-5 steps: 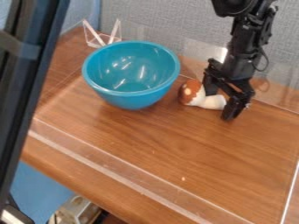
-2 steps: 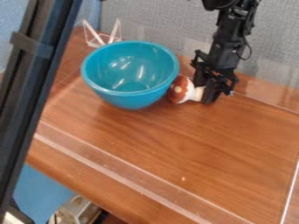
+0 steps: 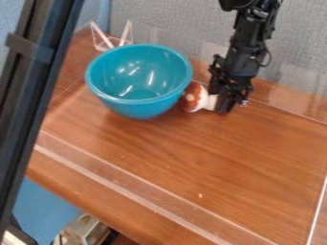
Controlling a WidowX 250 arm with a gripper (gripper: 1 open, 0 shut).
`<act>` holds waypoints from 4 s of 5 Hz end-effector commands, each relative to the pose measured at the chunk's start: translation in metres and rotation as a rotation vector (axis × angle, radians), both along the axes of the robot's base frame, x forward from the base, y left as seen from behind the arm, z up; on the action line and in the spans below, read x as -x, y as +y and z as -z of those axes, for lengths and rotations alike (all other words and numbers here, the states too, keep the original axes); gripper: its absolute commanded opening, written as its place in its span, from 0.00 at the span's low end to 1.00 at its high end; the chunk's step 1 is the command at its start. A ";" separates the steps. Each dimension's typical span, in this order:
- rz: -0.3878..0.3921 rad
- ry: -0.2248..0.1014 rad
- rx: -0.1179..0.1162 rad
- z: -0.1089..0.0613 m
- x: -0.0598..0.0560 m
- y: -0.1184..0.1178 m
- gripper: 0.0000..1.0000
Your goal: Put the mushroom in the blue bowl
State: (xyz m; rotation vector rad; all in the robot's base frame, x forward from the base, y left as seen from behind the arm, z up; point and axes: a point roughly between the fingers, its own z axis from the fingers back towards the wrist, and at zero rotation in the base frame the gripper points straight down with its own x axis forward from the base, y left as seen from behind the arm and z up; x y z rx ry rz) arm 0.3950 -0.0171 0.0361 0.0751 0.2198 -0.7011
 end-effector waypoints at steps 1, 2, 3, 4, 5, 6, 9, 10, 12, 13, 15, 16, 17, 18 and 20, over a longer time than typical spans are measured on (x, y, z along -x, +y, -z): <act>0.019 -0.128 0.029 -0.064 -0.009 0.013 0.00; 0.045 -0.143 0.045 -0.081 -0.008 0.021 0.00; 0.129 -0.150 0.058 -0.090 -0.004 0.027 0.00; 0.205 -0.156 0.073 -0.098 0.001 0.033 0.00; 0.118 -0.156 0.080 -0.092 0.002 0.034 0.00; 0.016 -0.145 0.088 -0.083 0.010 0.036 0.00; -0.188 -0.129 0.138 -0.083 0.031 0.067 0.00; -0.191 -0.134 0.150 -0.097 0.030 0.066 0.00; -0.200 -0.131 0.173 -0.126 0.037 0.077 0.00; -0.214 -0.119 0.165 -0.138 0.048 0.090 0.00; -0.184 -0.085 0.151 -0.132 0.070 0.071 0.00; -0.151 -0.064 0.141 -0.127 0.079 0.061 0.00; -0.163 -0.048 0.131 -0.123 0.081 0.063 0.00; -0.179 -0.035 0.124 -0.120 0.082 0.065 0.00; -0.459 -0.031 0.136 -0.108 0.092 0.141 0.00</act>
